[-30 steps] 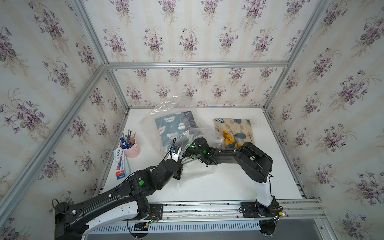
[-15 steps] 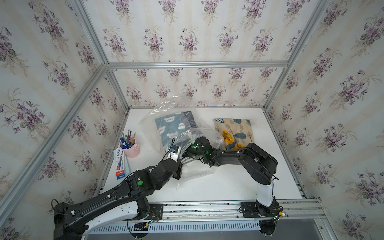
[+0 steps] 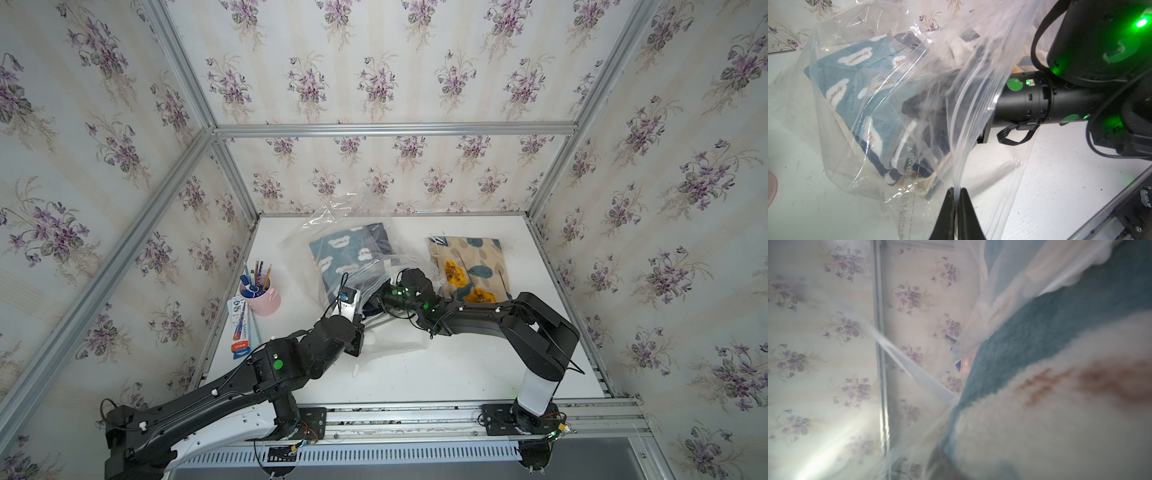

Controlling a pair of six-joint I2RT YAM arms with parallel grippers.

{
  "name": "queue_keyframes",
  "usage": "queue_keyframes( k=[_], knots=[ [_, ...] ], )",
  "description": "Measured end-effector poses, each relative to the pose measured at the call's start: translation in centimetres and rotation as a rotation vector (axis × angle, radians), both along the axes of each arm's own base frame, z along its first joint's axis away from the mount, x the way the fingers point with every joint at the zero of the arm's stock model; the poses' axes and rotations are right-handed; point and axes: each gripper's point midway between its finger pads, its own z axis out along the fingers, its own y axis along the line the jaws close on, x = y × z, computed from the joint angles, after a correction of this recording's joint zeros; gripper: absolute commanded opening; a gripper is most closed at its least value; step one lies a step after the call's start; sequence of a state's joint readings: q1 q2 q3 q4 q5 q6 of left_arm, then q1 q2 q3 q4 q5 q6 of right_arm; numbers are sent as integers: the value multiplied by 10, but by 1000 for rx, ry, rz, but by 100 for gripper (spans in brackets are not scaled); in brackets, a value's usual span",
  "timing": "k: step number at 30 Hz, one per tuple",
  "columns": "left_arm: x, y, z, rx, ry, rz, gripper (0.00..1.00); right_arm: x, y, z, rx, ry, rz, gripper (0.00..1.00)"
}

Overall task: Take the blanket out of the vacuum bag
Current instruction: Take out the blanket from the vacuum bag.

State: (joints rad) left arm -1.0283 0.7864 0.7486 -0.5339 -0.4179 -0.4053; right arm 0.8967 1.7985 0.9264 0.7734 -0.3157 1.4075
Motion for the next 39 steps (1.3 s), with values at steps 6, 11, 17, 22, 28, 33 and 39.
queue_keyframes(
  k=[6, 11, 17, 22, 28, 33, 39],
  knots=[
    [0, 0, -2, 5, 2, 0, 9, -18, -21, -14, -38, 9, 10, 1],
    [1, -2, -6, 18, 7, -2, 9, -28, -36, -41, -92, 49, 3, 29],
    [2, -4, -9, 22, 12, -5, 9, -26, -34, -49, -101, 55, -3, 54],
    [1, -3, -11, 20, 12, -5, 9, -18, -28, -45, -94, 44, -16, 59],
    [1, -4, -12, 16, 12, -8, 9, -5, -20, -41, -92, 32, -46, 52],
    [2, -6, -11, 9, 10, -10, 9, -1, -19, -39, -94, 22, -60, 26],
    [1, -4, -7, -4, 3, -10, 9, -4, -27, -42, -121, 13, -72, 7]
  ],
)
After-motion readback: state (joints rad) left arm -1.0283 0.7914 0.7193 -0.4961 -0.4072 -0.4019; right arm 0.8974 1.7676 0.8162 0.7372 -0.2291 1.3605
